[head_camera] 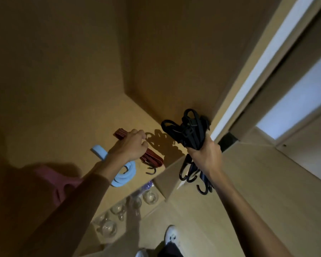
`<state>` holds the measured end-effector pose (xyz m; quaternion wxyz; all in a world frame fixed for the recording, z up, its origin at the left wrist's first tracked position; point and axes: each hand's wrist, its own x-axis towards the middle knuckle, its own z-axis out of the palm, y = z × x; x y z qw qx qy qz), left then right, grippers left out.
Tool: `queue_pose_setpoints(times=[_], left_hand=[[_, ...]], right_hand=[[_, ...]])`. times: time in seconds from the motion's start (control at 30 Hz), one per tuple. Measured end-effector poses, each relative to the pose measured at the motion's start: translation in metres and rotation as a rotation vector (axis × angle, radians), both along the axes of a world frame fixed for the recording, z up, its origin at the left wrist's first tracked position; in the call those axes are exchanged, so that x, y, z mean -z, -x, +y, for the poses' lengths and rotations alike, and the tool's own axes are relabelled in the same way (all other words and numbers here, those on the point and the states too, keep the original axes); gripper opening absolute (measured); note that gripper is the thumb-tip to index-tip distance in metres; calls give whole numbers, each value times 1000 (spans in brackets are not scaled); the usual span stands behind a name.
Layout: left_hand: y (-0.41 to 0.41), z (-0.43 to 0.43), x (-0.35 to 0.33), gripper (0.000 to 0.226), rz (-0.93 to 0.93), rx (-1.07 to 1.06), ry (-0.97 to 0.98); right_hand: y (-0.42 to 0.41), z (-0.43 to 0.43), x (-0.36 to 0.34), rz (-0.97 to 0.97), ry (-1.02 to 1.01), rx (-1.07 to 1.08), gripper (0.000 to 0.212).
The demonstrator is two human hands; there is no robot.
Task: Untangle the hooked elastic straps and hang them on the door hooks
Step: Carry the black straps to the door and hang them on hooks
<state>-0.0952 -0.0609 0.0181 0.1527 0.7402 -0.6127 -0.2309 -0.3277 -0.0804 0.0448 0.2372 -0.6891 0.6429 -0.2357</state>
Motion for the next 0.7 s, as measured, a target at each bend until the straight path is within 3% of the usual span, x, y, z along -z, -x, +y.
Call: queue_pose_setpoints(times=[0.33,0.7], left_hand=[[142,24,25,27,36,300,-1],[387,50,87,33,4,734,-284]], right_hand=[[172,101,49,-42,-228,447,43],[382,250,112,-164,-429,1024,29]])
